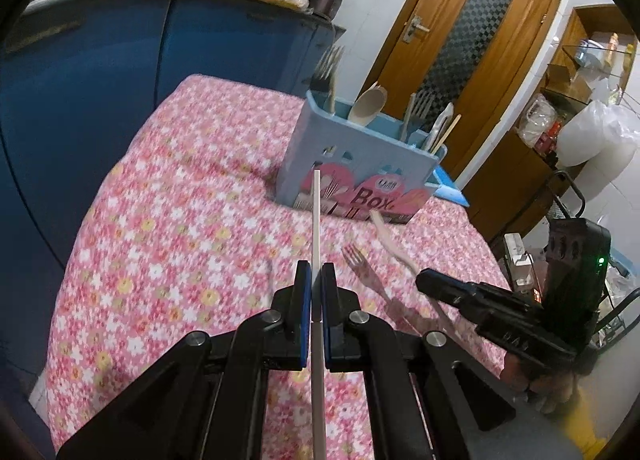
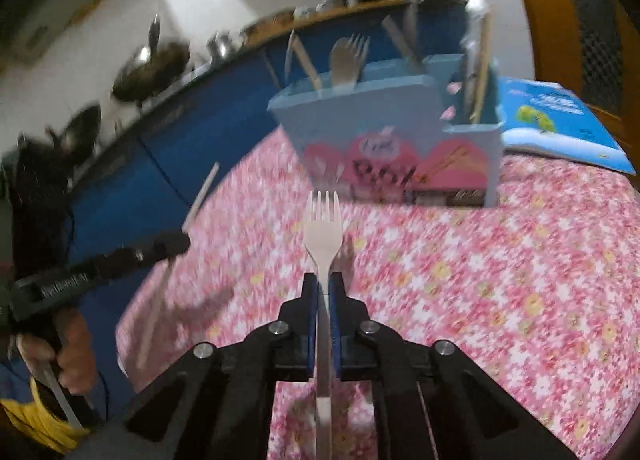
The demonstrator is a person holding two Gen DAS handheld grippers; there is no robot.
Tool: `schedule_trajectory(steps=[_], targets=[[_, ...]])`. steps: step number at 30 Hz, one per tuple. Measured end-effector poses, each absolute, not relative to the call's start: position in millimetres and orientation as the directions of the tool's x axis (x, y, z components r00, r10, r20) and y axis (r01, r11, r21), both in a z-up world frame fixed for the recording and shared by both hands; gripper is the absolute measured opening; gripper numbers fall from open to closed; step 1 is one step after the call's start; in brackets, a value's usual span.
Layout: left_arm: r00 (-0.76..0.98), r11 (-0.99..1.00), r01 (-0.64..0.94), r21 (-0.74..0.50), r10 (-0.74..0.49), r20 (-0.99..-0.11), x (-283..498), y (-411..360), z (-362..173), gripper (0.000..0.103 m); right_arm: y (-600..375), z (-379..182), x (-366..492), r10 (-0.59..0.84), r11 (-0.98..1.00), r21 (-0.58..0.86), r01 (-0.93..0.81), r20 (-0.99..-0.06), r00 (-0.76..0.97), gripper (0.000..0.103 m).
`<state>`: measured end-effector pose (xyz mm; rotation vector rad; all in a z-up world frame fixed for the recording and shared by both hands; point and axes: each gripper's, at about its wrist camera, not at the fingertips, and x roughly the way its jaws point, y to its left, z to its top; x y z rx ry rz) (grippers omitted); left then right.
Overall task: Organize utensils
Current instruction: 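Lift the chopstick and fork and carry both toward the caddy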
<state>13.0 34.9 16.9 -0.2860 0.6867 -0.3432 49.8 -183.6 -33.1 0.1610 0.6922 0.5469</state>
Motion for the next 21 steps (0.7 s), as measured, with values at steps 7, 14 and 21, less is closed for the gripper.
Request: schedule_trajectory(steps=[7,14,21], targets=[[0.760,0.899,0.248,-0.360,-0.411,-0.503,28.8,25.7,39.7,0.002,-210.4,-4.1,41.0,0.538,0.833,0.382,-0.400,-0.396,0.744,0.007],[0.810,0.900,0.269,-0.343,-0.404,-0.424,55.7,19.0,71.1,0.002,-228.5,25.4,54.8,0.493,0.845,0.383,-0.373,-0.288,0.821,0.007],[0.861,0.903,0.265,-0.337,-0.379,-0.340,89.2,16.0,98.7,0.002,-237.2,42.9,74.3,0.451,0.861,0.359,-0.360,-0.215,0.866,0.007]])
